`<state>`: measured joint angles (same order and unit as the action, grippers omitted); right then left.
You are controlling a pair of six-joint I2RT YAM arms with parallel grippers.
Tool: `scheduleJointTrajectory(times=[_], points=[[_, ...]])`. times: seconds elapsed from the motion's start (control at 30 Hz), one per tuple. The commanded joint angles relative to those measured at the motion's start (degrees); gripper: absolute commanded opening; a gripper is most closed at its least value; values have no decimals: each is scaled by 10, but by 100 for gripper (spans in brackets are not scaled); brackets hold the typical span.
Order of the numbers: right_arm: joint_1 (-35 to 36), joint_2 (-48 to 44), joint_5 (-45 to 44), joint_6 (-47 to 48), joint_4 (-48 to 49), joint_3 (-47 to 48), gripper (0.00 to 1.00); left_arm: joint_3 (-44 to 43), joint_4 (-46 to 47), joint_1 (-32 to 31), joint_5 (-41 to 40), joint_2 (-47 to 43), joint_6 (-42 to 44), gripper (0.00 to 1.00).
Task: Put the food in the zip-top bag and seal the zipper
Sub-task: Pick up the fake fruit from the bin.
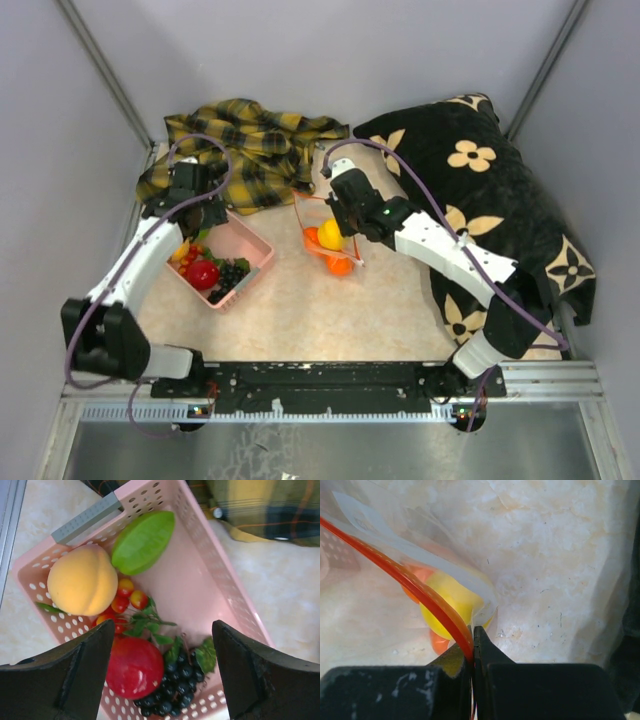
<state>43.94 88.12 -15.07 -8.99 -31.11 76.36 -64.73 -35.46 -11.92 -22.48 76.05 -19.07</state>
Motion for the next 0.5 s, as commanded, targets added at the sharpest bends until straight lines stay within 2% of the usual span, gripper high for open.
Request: scheduleJointTrajectory(times=[0.0, 0.17, 0.23, 0.3, 0.47], points=[[-5, -26, 6, 11, 26, -3, 0, -53, 9, 32, -16, 86, 51, 86], [-5, -28, 7, 13, 32, -14, 0, -104, 7, 50, -39, 190, 133, 90], [-5, -24, 13, 15, 33, -13, 0, -123, 3, 60, -14, 228, 159, 90], [-5, -20, 19, 15, 33, -10, 0, -150, -11, 72, 10, 270, 167, 89], [-5, -21, 30, 15, 39, -14, 0, -184, -4, 82, 7, 317, 195, 89]])
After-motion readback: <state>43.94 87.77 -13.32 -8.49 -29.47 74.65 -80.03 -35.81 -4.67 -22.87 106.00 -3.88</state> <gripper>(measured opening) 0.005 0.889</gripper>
